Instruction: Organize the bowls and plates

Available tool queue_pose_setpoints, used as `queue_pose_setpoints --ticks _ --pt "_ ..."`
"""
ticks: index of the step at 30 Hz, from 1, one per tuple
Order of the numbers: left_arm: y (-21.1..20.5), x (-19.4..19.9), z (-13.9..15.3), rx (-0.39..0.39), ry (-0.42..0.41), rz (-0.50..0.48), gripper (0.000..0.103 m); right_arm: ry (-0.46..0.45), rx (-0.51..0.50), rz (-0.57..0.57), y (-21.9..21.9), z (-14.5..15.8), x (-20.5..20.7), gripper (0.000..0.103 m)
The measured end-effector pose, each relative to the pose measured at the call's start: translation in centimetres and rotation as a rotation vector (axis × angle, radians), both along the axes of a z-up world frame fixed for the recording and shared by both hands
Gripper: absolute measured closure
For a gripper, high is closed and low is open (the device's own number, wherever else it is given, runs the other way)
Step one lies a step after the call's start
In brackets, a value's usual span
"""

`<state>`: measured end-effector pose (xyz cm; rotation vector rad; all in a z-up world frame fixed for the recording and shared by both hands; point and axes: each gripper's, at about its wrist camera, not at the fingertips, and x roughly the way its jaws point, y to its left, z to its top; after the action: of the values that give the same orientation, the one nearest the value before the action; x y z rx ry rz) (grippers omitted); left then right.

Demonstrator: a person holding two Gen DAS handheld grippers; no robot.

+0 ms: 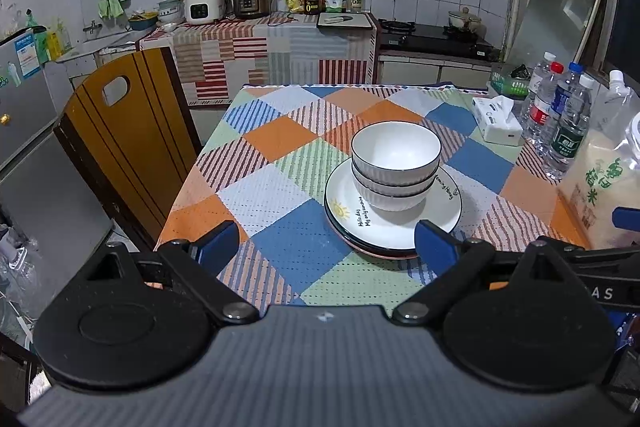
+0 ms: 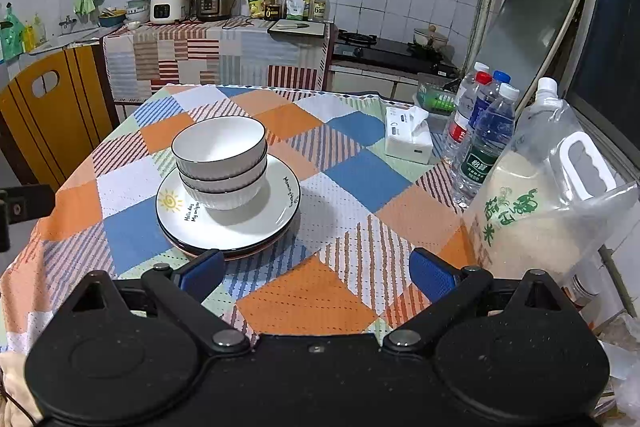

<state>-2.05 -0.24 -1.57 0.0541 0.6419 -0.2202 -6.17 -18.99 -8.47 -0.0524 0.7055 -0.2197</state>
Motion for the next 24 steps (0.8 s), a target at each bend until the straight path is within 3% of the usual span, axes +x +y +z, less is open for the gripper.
queue_pose_setpoints --ticks 24 --pt "0.10 -0.23 -0.28 0.000 -0.013 0.006 0.002 0.008 -0.001 0.010 0.22 -0.22 -0.14 0.003"
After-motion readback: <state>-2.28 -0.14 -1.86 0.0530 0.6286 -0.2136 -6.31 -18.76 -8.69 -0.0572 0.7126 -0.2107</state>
